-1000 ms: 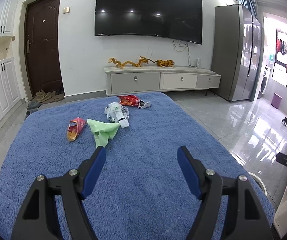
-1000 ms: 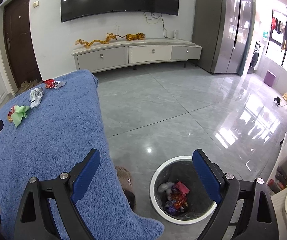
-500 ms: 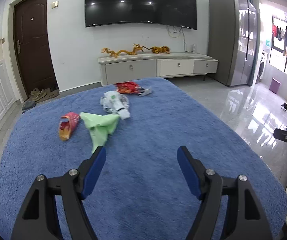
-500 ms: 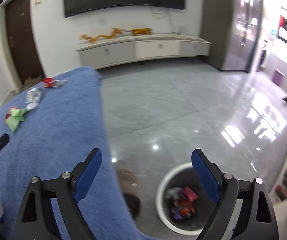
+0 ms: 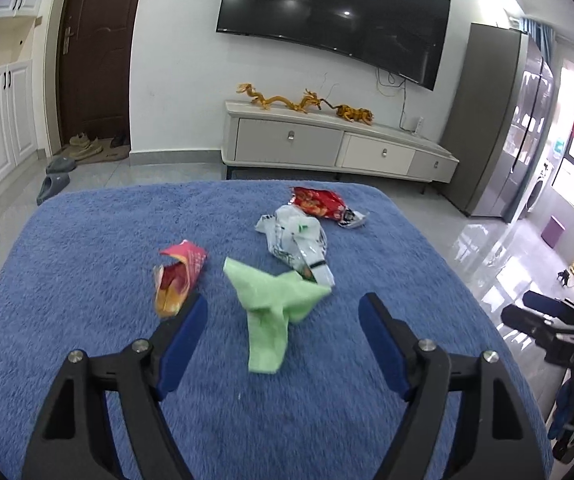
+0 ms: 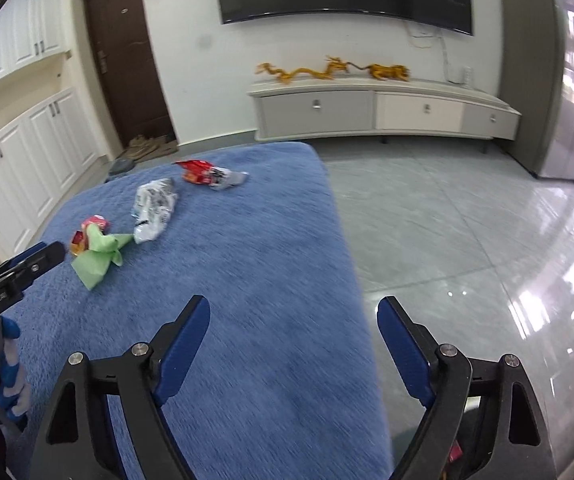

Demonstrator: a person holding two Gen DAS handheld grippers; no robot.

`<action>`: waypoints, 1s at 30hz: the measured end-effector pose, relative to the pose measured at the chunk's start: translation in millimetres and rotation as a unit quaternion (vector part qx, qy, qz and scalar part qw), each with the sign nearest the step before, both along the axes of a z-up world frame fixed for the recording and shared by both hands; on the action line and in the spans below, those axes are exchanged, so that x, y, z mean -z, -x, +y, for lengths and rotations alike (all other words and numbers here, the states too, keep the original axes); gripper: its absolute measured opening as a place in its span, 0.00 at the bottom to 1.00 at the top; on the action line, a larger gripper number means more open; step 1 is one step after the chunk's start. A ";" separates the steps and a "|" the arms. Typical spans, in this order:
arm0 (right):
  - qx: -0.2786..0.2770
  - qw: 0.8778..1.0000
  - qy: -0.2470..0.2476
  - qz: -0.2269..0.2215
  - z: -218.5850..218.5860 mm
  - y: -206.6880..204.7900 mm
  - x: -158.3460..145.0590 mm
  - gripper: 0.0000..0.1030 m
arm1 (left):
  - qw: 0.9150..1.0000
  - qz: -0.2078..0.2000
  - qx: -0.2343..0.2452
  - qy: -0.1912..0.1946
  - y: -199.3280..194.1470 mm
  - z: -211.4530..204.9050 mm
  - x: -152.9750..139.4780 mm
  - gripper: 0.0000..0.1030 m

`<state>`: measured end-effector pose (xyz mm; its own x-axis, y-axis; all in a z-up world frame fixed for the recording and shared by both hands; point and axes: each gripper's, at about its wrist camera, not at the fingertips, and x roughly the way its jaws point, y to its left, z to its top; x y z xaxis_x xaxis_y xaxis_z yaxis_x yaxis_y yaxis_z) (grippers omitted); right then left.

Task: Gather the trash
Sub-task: 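Grasp the green plastic bag with the left tool while the right tool grasps the white printed bag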

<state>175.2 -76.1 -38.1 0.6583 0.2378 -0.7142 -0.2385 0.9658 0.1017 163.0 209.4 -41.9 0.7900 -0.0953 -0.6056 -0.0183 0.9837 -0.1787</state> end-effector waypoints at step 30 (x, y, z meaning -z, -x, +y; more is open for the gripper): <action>-0.184 0.975 -0.093 0.083 174.8 -146.7 52.7 0.48 | 0.993 0.069 0.033 0.089 -54.9 12.1 49.8 0.34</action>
<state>321.9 98.7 -90.9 0.3833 0.5717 -0.7255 -0.5315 0.7789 0.3330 217.9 221.5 -91.7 0.6887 -0.2591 -0.6772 0.0083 0.9368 -0.3499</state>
